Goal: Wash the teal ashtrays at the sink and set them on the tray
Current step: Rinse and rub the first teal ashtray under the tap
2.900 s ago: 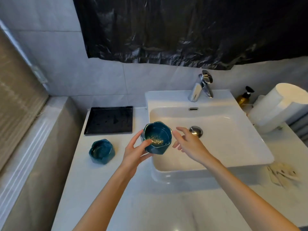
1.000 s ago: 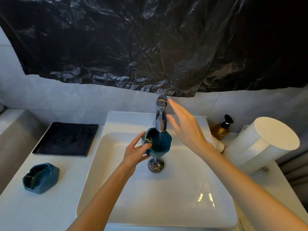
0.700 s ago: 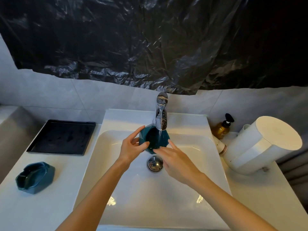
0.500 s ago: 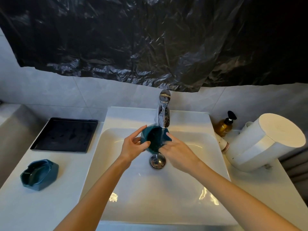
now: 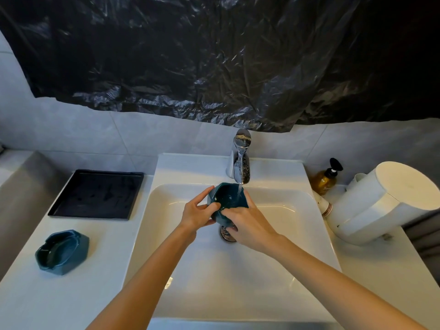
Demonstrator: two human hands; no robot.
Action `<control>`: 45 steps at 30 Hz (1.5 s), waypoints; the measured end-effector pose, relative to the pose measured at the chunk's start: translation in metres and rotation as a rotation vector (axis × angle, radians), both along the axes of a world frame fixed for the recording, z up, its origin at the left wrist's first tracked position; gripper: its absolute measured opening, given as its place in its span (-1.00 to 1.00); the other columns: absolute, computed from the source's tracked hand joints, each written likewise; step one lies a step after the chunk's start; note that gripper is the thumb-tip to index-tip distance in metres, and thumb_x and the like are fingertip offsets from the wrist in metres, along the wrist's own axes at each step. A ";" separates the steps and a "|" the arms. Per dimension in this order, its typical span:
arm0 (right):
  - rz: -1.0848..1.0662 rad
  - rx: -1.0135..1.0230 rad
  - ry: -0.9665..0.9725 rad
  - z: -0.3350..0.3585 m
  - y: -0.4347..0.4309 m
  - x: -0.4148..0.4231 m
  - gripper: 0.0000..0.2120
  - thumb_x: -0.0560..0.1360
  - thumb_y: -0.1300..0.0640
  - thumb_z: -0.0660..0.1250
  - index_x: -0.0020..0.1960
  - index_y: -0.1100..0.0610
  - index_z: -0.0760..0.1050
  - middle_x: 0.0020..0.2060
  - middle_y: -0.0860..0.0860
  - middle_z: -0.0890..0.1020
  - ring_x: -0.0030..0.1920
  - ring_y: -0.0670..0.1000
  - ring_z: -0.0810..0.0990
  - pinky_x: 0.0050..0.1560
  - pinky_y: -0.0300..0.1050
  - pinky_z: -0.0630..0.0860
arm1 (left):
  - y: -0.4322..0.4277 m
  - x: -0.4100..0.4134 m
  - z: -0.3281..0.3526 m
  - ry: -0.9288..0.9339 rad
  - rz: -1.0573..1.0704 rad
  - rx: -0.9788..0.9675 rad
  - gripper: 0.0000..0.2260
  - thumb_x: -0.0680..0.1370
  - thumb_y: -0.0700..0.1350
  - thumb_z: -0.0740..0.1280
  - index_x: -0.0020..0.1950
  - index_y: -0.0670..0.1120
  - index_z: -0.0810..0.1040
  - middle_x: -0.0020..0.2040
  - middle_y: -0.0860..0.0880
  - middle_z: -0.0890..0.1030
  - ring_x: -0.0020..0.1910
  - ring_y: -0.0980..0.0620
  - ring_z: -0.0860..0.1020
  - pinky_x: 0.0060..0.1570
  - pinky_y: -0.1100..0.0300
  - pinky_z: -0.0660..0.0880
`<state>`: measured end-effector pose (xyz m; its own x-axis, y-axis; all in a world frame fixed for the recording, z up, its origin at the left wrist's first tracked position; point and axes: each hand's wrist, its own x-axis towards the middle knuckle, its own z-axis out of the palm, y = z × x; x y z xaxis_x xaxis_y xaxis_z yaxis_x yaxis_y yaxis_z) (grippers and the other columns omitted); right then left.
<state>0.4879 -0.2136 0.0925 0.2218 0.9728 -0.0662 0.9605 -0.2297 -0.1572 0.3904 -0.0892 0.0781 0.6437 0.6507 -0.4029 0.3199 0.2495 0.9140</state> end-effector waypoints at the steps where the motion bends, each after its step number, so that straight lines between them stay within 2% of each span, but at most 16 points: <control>1: 0.022 0.039 0.042 0.000 0.002 0.000 -0.76 0.48 0.14 0.32 0.14 0.03 0.52 0.10 -0.06 0.63 0.27 0.02 0.44 0.52 0.12 -0.13 | 0.000 -0.001 0.000 0.000 -0.006 -0.029 -0.59 0.52 -0.15 0.37 0.34 0.13 0.45 0.10 -0.04 0.56 0.08 -0.05 0.57 -0.08 0.11 0.60; 5: 0.171 -0.106 -0.196 0.002 0.006 0.021 -0.38 0.47 -0.09 0.31 0.48 0.01 0.25 0.47 -0.03 0.32 0.49 0.01 0.22 0.46 0.23 -0.31 | 0.006 -0.007 -0.002 -0.002 -0.045 -0.129 -0.63 0.54 -0.12 0.35 0.34 0.10 0.48 0.14 -0.14 0.60 0.02 -0.05 0.63 -0.05 0.04 0.62; 7: 0.146 -0.153 -0.383 0.007 0.005 0.021 -0.33 0.49 -0.19 0.24 0.48 0.14 0.25 0.42 0.06 0.38 0.45 0.06 0.29 0.43 0.23 -0.36 | 0.007 -0.006 -0.002 0.002 -0.037 -0.133 -0.63 0.54 -0.12 0.35 0.33 0.10 0.49 0.14 -0.14 0.61 0.02 -0.06 0.63 -0.06 0.03 0.63; 9: 0.140 -0.098 -0.437 0.007 0.005 0.011 -0.48 0.53 -0.12 0.21 0.36 0.19 0.39 0.24 0.09 0.56 0.32 0.10 0.45 0.41 0.15 -0.48 | 0.007 -0.004 0.000 0.002 -0.031 -0.115 -0.64 0.54 -0.13 0.35 0.32 0.11 0.49 0.17 -0.13 0.58 0.05 -0.07 0.60 -0.10 0.07 0.62; 12: 0.082 -0.042 -0.145 0.003 0.005 0.001 -0.64 0.54 0.00 0.23 0.30 0.06 0.45 0.18 -0.02 0.60 0.33 0.07 0.42 0.47 0.04 -0.33 | 0.007 -0.002 -0.003 0.017 -0.059 -0.074 -0.61 0.53 -0.11 0.36 0.35 0.11 0.47 0.22 -0.10 0.53 0.10 -0.08 0.58 -0.11 0.09 0.61; 15: 0.002 -0.104 -0.095 0.001 0.002 0.010 -0.56 0.54 -0.17 0.21 0.34 0.00 0.44 0.31 -0.08 0.50 0.37 0.00 0.37 0.48 0.23 -0.18 | 0.008 -0.002 -0.006 -0.012 -0.080 -0.070 -0.60 0.53 -0.11 0.37 0.35 0.13 0.46 0.19 -0.11 0.58 0.02 -0.01 0.61 -0.14 0.14 0.62; 17: -0.074 -0.066 0.020 0.005 -0.005 0.014 -0.59 0.55 -0.23 0.14 0.19 -0.01 0.56 0.18 -0.09 0.60 0.23 -0.05 0.47 0.48 0.14 -0.10 | 0.010 -0.001 -0.010 -0.030 -0.074 -0.066 -0.59 0.53 -0.13 0.37 0.35 0.13 0.46 0.18 -0.09 0.58 0.03 -0.01 0.60 -0.13 0.12 0.61; 21: -0.342 0.429 0.246 -0.005 -0.017 0.024 -0.78 0.58 0.03 0.24 0.18 -0.02 0.56 0.19 -0.15 0.55 0.20 -0.14 0.42 0.30 -0.16 0.34 | 0.014 0.002 -0.020 -0.076 -0.083 -0.132 -0.66 0.55 -0.15 0.32 0.30 0.13 0.51 0.16 -0.11 0.61 0.07 -0.06 0.61 -0.05 0.04 0.63; 24: -0.618 0.402 0.667 -0.017 -0.006 0.027 -0.70 0.58 0.05 0.23 0.31 -0.02 0.37 0.26 -0.03 0.47 0.17 -0.02 0.51 0.13 -0.03 0.56 | 0.013 0.010 -0.023 -0.137 -0.157 -0.235 -0.74 0.59 -0.16 0.25 0.24 0.03 0.55 0.12 -0.12 0.63 0.06 -0.06 0.62 -0.13 0.09 0.64; 26: -0.779 0.373 1.013 -0.018 0.004 0.032 -0.74 0.57 0.18 0.18 0.25 0.04 0.38 0.19 0.07 0.51 0.07 0.07 0.56 -0.06 0.04 0.64 | 0.012 0.016 -0.022 -0.128 -0.207 -0.261 -0.80 0.59 -0.15 0.23 0.18 -0.04 0.55 0.08 -0.15 0.64 0.02 -0.07 0.63 -0.18 0.14 0.64; 28: -0.886 0.370 1.271 -0.016 0.009 0.040 -0.68 0.50 0.33 0.13 0.22 0.15 0.39 0.13 0.16 0.54 0.02 0.12 0.56 -0.06 0.10 0.62 | 0.012 0.023 -0.019 -0.083 -0.238 -0.270 -0.82 0.56 -0.11 0.27 0.13 -0.08 0.54 0.06 -0.20 0.65 -0.01 -0.11 0.64 -0.11 0.12 0.63; 30: -0.872 0.373 1.366 -0.021 0.009 0.045 -0.61 0.47 0.41 0.07 0.24 0.18 0.39 0.10 0.18 0.56 -0.01 0.12 0.57 0.01 0.13 0.60 | 0.014 0.028 -0.020 -0.052 -0.276 -0.197 -0.82 0.53 -0.09 0.29 0.10 -0.08 0.54 0.03 -0.21 0.66 -0.04 -0.11 0.65 -0.03 0.08 0.61; 35: -0.762 0.630 1.089 -0.052 0.009 0.040 -0.55 0.47 0.46 0.06 0.19 0.02 0.34 0.11 0.05 0.54 0.10 0.06 0.54 0.08 0.11 0.58 | 0.016 0.036 -0.029 -0.141 -0.325 0.148 -0.72 0.55 -0.17 0.23 0.19 0.10 0.56 0.03 -0.05 0.66 -0.04 -0.01 0.64 -0.04 0.06 0.63; 40: -0.759 0.699 0.662 -0.055 0.018 0.047 -0.74 0.59 0.17 0.07 0.24 -0.01 0.36 0.07 0.00 0.51 0.10 0.09 0.51 0.16 0.06 0.50 | 0.012 0.050 -0.048 -0.181 -0.344 0.066 -0.70 0.61 -0.26 0.16 0.29 -0.04 0.46 0.08 -0.13 0.62 -0.01 -0.07 0.63 -0.04 0.03 0.62; 42: -0.815 0.619 0.655 -0.051 0.021 0.050 -0.82 0.56 0.11 0.11 0.13 0.00 0.38 0.04 0.05 0.56 0.06 0.12 0.55 0.08 0.06 0.56 | 0.010 0.054 -0.054 -0.115 -0.358 0.011 -0.73 0.61 -0.27 0.16 0.29 -0.12 0.44 0.11 -0.18 0.61 -0.01 -0.10 0.63 -0.04 0.02 0.62; 45: -0.913 0.571 0.952 -0.053 0.017 0.045 -0.91 0.54 0.18 0.13 -0.03 0.12 0.40 -0.07 0.15 0.58 -0.07 0.16 0.58 -0.04 0.06 0.59 | 0.002 0.050 -0.052 -0.022 -0.341 -0.034 -0.80 0.60 -0.21 0.23 0.21 -0.14 0.45 0.00 -0.18 0.63 -0.12 -0.09 0.65 -0.15 0.06 0.63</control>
<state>0.5331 -0.1968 0.0398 0.8651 0.4608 -0.1979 -0.0065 -0.3843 -0.9232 0.4408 -0.0872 0.0256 0.8308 0.3825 -0.4043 0.3704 0.1622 0.9146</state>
